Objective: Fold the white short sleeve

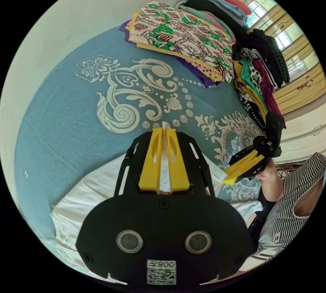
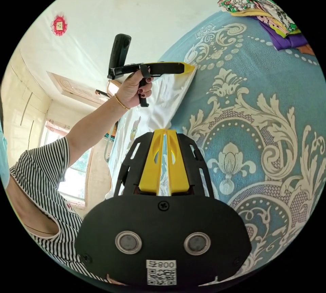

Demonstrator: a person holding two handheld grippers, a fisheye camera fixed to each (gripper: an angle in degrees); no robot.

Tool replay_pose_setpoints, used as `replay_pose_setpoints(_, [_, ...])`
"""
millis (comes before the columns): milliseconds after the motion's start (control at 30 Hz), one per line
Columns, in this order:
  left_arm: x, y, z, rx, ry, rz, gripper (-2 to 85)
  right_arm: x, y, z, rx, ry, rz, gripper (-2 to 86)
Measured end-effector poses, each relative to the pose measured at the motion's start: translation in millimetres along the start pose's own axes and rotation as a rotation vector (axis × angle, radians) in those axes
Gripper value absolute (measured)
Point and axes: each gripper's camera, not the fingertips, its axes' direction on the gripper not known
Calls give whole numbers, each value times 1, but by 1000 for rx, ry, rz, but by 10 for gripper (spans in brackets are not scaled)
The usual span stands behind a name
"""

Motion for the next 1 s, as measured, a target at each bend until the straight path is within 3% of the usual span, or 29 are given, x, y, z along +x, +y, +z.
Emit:
replay_pose_setpoints(300, [23, 5, 7, 70, 23, 56, 27, -18, -6, -19, 46, -34, 7, 1])
replay_pose_setpoints(433, [28, 19, 16, 51, -30, 60, 39, -55, -15, -18, 117, 81, -75, 1])
replay_pose_setpoints(733, [20, 92, 6, 229, 70, 22, 49, -119, -42, 43, -78, 358, -149, 0])
replay_pose_setpoints(933, [13, 147, 56, 79, -77, -80, 10, -145, -50, 51, -110, 316, -110, 0])
replay_pose_setpoints(1000, [13, 159, 61, 105, -69, -89, 6, -158, -52, 57, -141, 326, -119, 0])
